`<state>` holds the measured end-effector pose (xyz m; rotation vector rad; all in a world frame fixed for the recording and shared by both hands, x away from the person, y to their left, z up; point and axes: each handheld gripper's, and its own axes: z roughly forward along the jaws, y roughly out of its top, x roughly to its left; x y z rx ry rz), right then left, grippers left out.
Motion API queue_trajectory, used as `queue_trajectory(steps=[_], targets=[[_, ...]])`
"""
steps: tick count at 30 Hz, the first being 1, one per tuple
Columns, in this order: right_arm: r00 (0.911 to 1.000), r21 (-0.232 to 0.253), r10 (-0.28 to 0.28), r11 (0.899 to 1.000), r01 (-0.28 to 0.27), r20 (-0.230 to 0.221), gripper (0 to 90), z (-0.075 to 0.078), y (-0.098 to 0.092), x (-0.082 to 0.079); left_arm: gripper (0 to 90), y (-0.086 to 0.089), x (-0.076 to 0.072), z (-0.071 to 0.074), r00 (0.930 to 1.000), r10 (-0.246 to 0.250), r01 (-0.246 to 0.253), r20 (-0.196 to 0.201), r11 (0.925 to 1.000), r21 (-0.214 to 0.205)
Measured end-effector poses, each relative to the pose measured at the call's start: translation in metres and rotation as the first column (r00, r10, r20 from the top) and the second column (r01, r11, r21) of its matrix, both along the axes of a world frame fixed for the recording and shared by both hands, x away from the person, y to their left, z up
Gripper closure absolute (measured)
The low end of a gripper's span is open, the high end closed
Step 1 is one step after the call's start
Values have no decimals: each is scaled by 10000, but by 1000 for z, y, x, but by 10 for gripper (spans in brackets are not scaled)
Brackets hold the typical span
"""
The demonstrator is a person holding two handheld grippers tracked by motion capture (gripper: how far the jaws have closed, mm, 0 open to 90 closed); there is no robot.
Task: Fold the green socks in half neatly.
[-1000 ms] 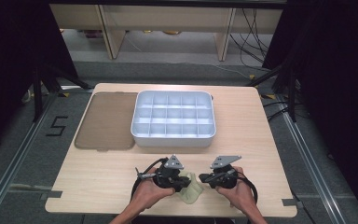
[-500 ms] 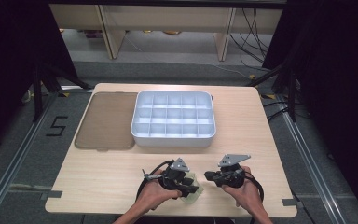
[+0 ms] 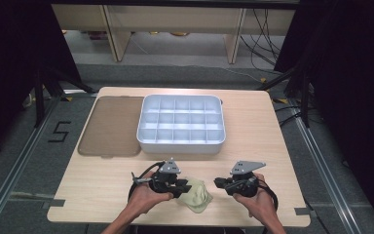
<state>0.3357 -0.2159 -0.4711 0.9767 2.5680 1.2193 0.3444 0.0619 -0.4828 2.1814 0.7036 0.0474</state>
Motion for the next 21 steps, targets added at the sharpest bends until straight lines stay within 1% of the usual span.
queue_trajectory(steps=[1, 2, 3, 4, 6, 7, 8, 9, 10, 11, 12, 13, 14, 15, 16, 17, 18, 20, 21], targets=[[9999, 12, 94, 10000, -94, -37, 854, 0, 1, -1, 768, 1, 0, -3, 10000, -5, 5, -4, 9999, 110], [9998, -6, 168, 9999, -168, 98, 854, 0, 2, 0, 784, 1, 1, -7, 10000, -3, 3, 7, 9998, 193], [9997, -24, 251, 9997, -251, 65, 853, 0, 3, 0, 802, 1, 2, -10, 10000, -51, 53, -72, 9997, 228], [9996, -78, 249, 9997, -248, 151, 853, 0, 4, -1, 816, 1, 2, -11, 9999, -82, 86, -102, 9994, 350], [9996, -105, 259, 9996, -258, 115, 852, 0, 5, -2, 842, -1, 2, -14, 9999, -54, 60, -147, 9991, 410], [9996, -103, 265, 9996, -264, 66, 852, 0, 6, -2, 856, 0, 3, -15, 9995, -295, 299, -65, 9970, 714], [9997, -107, 256, 9996, -255, 61, 852, -1, 7, -3, 867, -3, 0, -17, 9999, -55, 63, -145, 9985, 537], [9994, -116, 316, 9994, -315, 119, 852, -1, 7, -2, 876, -1, 1, -18, 9993, -354, 362, -113, 9955, 875], [9995, -119, 320, 9994, -320, 28, 853, -1, 8, -3, 885, -5, -3, -21, 9996, 77, -62, -278, 9985, 537], [9995, -158, 327, 9993, -326, 54, 853, 0, 8, -3, 890, -3, -2, -20, 9992, -381, 393, -130, 9939, 1027], [9994, -149, 335, 9993, -333, 107, 853, -1, 9, -4, 891, -2, -3, -20, 9989, -452, 460, -86, 9919, 1181], [9992, -145, 402, 9991, -401, 60, 854, 0, 9, -4, 892, -3, -7, -20, 9996, -191, 210, -198, 9947, 1011], [9991, -115, 418, 9991, -418, 33, 854, 0, 10, -5, 892, -3, -9, -19, 9997, -162, 184, -196, 9933, 1138], [9993, -101, 376, 9992, -376, 46, 854, 1, 11, -5, 892, -2, -11, -18, 9997, -240, 252, -102, 9909, 1322], [9990, -117, 426, 9990, -425, 101, 855, 1, 12, -5, 892, -4, -15, -20, 9996, 202, -182, -196, 9949, 997], [9991, -61, 426, 9991, -426, 21, 856, 2, 13, -6, 892, -2, -16, -18, 9998, -20, 44, -191, 9918, 1277], [9987, -93, 498, 9987, -497, 88, 857, 2, 14, -7, 892, -3, -19, -19, 9994, 284, -259, -217, 9940, 1058], [9979, -16, 642, 9979, -642, 40, 858, 3, 17, -9, 892, -3, -23, -19, 9985, 502, -476, -229, 9936, 1020], [9977, 9, 673, 9977, -673, 73, 859, 2, 19, -10, 892, -4, -24, -20, 9977, 592, -558, -340, 9941, 930]])
